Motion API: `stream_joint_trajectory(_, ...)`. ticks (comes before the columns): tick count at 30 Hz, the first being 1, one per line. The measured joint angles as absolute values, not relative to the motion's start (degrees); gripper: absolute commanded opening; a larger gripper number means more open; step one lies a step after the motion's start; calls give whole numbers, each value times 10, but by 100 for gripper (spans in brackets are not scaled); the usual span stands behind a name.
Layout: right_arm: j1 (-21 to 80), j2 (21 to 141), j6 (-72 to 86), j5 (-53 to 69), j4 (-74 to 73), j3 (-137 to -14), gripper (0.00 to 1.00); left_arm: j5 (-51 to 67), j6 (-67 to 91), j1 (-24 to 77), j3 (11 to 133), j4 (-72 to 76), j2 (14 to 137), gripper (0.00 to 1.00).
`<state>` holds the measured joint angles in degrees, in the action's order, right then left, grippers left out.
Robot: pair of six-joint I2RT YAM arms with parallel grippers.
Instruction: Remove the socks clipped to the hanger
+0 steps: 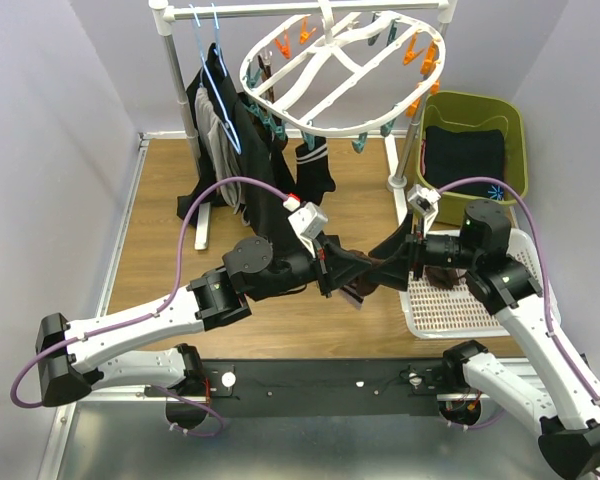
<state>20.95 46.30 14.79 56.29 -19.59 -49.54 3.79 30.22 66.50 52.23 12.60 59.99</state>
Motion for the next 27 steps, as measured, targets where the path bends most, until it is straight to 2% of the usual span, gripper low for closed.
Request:
stream_joint_trajectory(1,209,465,149,563,-194,-495,67,47,302,665,522,132,600,0)
stream_joint_trajectory(3,209,470,152,565,-192,-495,58,60,302,665,522,137,600,0)
stream_joint_trajectory(4,210,474,153,568,-190,-495,48,68,302,665,522,140,600,0)
stream_joint_trajectory(9,211,474,172,573,-168,-482,22,87,302,665,522,153,601,0)
stream_joint_trajectory(10,211,472,178,576,-158,-474,10,88,302,665,522,154,601,0)
stream_joint_trajectory(12,211,470,187,581,-145,-460,1,90,302,665,522,154,601,0)
stream_joint_trajectory(13,211,470,193,582,-138,-455,1,91,302,665,522,154,602,0)
stream_joint_trajectory(15,211,470,203,583,-128,-448,1,91,302,665,522,154,603,6)
stream_joint_trajectory(16,212,470,206,583,-124,-447,1,91,302,665,522,154,604,16)
stream_joint_trajectory(18,212,469,210,582,-116,-447,1,91,303,665,522,153,605,28)
stream_joint_trajectory(19,212,468,211,581,-114,-447,1,90,303,665,522,151,605,44)
stream_joint_trajectory(21,213,466,213,572,-110,-446,1,84,305,665,522,147,605,52)
stream_joint_trajectory(22,213,465,214,566,-109,-444,1,76,306,665,522,141,604,62)
stream_joint_trajectory(27,213,465,231,498,-109,-437,1,9,314,665,522,99,584,64)
